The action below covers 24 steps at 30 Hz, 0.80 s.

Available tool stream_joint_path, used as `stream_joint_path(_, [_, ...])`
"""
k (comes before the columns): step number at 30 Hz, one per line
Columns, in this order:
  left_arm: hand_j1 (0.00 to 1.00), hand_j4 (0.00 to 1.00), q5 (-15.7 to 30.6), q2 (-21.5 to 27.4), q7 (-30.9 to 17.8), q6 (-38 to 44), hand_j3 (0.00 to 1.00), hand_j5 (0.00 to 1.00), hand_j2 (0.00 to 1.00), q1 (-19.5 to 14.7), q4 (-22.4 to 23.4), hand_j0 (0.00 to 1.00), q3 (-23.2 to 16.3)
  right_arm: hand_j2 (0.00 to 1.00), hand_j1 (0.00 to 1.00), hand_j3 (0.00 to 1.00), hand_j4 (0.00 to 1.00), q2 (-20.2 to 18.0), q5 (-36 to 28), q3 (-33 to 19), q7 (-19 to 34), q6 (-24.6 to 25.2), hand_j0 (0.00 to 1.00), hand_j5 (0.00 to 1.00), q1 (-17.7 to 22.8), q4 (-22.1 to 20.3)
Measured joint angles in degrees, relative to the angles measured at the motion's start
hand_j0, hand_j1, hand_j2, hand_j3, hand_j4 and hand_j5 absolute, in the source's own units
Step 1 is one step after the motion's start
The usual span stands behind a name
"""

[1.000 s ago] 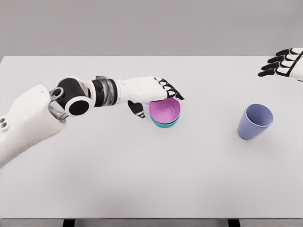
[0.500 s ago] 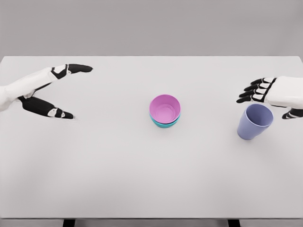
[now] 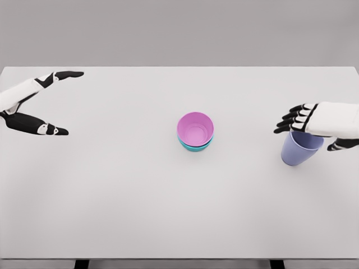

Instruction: Stacking bowl and cup with both arms

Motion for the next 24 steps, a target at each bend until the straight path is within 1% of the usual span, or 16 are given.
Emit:
stream_joint_path(11, [1.0, 1.0, 0.0, -1.0, 0.0, 0.0, 1.0, 1.0, 1.0, 0.0, 0.1, 1.0, 0.0, 1.0, 1.0, 1.0, 1.0, 1.6, 0.2, 0.8, 0.0, 0.0, 1.0, 1.0, 0.0, 0.5])
stream_joint_path(19, [1.0, 1.0, -0.1, -1.6, 0.0, 0.0, 1.0, 1.0, 1.0, 0.0, 0.1, 1.0, 0.1, 1.0, 1.0, 1.0, 1.0, 1.8, 0.4, 1.5, 0.0, 0.0, 1.0, 1.0, 0.0, 2.2])
stream_joint_path(24, [1.0, 1.0, -0.1, -1.7, 0.0, 0.0, 1.0, 1.0, 1.0, 0.0, 0.1, 1.0, 0.1, 0.99, 0.99, 0.99, 0.99, 2.0, 0.5, 1.7, 0.0, 0.0, 0.99, 0.99, 0.1, 4.8])
